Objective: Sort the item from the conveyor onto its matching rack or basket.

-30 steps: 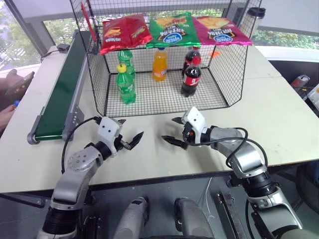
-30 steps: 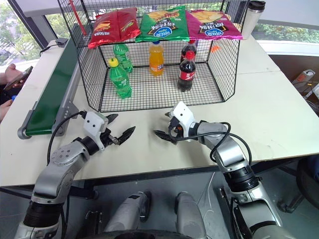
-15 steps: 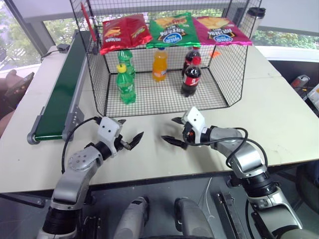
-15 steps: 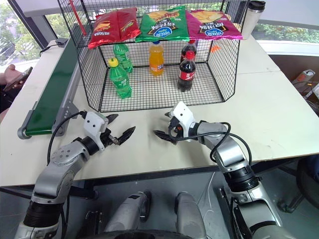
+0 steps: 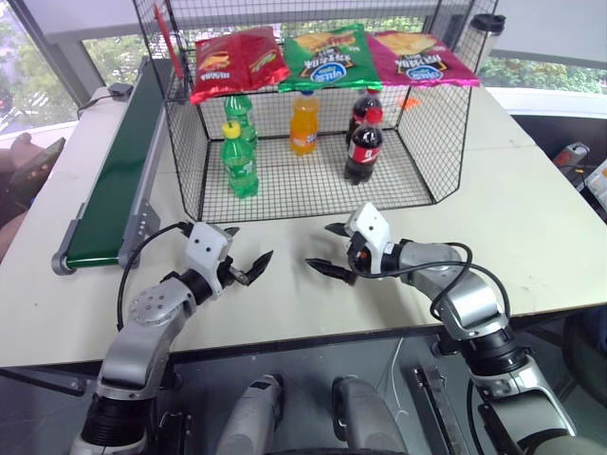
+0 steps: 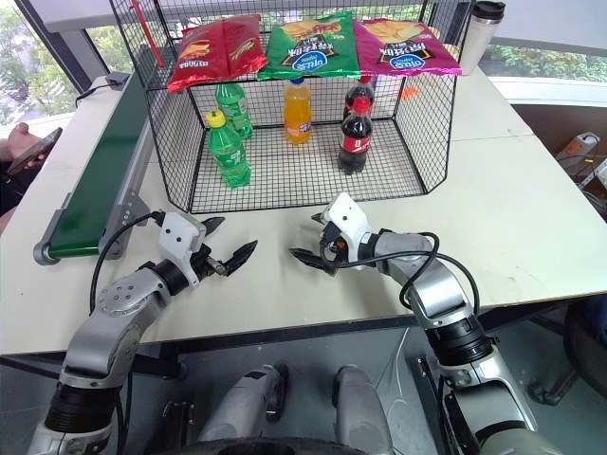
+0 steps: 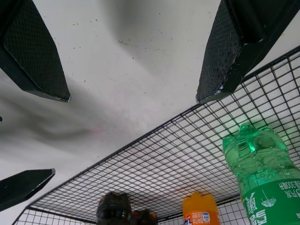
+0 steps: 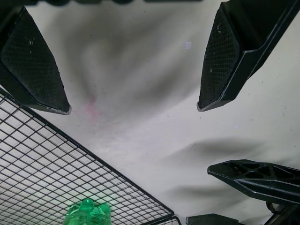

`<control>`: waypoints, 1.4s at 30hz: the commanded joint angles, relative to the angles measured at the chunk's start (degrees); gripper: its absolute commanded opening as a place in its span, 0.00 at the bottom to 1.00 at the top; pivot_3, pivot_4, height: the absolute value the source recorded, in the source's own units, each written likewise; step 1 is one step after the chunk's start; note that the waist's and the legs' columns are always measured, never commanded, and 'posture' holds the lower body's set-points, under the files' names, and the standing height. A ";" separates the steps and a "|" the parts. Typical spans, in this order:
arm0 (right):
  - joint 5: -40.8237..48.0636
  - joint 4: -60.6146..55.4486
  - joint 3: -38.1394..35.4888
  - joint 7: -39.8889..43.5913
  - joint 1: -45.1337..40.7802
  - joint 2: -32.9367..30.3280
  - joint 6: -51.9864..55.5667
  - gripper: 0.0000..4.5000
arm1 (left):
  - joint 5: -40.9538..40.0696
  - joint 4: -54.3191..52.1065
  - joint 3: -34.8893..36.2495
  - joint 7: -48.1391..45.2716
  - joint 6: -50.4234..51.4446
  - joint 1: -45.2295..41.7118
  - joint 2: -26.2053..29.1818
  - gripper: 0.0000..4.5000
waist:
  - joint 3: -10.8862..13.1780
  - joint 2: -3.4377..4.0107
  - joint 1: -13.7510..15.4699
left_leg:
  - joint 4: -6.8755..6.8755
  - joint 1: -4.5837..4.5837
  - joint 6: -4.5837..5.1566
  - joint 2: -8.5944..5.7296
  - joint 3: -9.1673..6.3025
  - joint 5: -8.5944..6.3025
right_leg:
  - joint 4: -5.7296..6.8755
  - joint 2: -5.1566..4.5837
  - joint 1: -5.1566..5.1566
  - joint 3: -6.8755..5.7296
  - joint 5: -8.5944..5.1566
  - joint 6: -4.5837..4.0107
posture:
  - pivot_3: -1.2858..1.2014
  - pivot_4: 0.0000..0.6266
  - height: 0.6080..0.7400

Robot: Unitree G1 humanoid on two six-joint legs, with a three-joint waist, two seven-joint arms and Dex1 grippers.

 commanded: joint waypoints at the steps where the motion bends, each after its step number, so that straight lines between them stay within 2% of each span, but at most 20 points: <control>1: 1.08 -2.91 -1.25 0.24 -0.98 0.15 -0.15 0.99 | 0.17 -1.23 -0.11 0.04 -1.72 -0.40 -0.11 1.00 | 0.00 0.00 0.00 | 0.00 0.00 0.00 0.00 0.00 0.00 | 0.00 0.00 0.00 0.00 0.00 0.00 | 0.52 0.24 0.99; 18: 1.49 -3.24 -1.24 0.86 -1.07 -0.17 0.20 0.99 | -0.02 -1.64 0.29 0.25 -1.33 -0.72 0.01 1.00 | 0.00 0.00 0.01 | 0.00 0.00 -0.02 0.00 0.00 -0.01 | 0.00 0.00 0.00 0.00 0.00 0.00 | 0.52 0.24 0.99; 33: 3.41 -4.88 -1.43 3.93 -3.62 -1.02 0.87 0.99 | -1.23 -2.36 6.78 0.20 -0.03 -3.02 4.83 1.00 | 0.00 0.00 -0.02 | -0.02 -0.01 -0.02 0.01 -0.01 -0.01 | -0.03 0.00 0.00 -0.01 0.00 0.01 | 0.52 0.24 0.99; 42: 6.53 -8.33 -2.46 7.54 -4.57 -2.76 0.98 0.99 | -4.25 -9.42 13.29 1.13 3.74 -0.90 8.07 1.00 | 0.00 0.00 -0.06 | -0.03 -0.02 -0.06 0.01 -0.01 -0.04 | -0.04 -0.01 -0.02 0.00 0.00 0.00 | 0.52 0.24 0.99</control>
